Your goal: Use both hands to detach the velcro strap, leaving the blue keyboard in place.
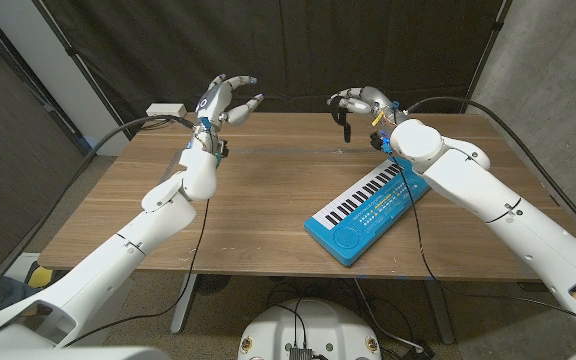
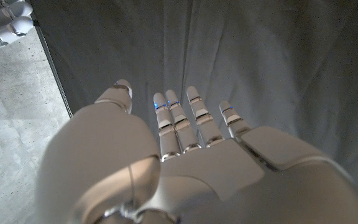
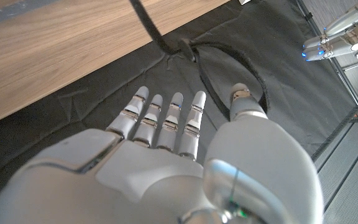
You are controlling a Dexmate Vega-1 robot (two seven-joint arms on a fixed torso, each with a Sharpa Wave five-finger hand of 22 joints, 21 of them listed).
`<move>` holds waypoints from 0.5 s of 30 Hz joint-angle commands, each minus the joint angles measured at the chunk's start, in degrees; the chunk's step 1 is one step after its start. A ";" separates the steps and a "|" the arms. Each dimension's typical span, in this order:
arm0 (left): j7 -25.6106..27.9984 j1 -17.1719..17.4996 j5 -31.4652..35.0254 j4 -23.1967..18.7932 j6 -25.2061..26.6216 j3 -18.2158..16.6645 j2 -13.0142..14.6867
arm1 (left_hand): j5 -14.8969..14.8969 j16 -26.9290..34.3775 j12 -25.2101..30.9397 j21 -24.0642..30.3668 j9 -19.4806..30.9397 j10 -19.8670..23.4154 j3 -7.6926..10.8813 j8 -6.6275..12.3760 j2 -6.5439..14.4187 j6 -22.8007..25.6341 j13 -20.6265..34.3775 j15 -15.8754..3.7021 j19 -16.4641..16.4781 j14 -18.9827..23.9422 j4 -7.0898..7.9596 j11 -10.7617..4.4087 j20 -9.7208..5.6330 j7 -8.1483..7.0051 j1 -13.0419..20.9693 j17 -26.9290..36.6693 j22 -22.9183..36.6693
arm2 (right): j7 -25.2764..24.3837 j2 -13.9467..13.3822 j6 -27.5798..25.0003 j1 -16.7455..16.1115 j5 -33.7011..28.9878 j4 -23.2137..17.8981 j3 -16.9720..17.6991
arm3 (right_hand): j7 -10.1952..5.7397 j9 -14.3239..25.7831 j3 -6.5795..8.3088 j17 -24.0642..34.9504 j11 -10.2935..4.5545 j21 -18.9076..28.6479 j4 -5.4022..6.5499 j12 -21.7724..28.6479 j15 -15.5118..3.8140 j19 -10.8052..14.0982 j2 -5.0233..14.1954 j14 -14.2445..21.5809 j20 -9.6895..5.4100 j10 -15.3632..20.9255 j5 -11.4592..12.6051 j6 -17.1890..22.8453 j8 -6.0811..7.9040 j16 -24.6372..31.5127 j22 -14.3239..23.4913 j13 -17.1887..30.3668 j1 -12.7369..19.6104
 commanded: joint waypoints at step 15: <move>-14.43 -1.51 -25.30 2.25 -1.76 -4.77 0.52 | 0.12 -1.66 -0.80 0.34 -0.58 -9.36 -3.44 -3.13 2.83 -7.69 -2.99 3.70 -0.45 -8.65 5.26 7.40 1.33 4.87 -10.40 -1.13 0.18 | -1.42 2.96 9.52 -3.99 0.29 4.74 3.99 | 0.40 -1.07 -1.44 0.26 0.82 0.49 0.98 0.14 -0.47 1.00 0.02 -0.89 -1.13 -1.49 -1.19 -2.90 -2.11 0.36 0.20 -0.01 -2.11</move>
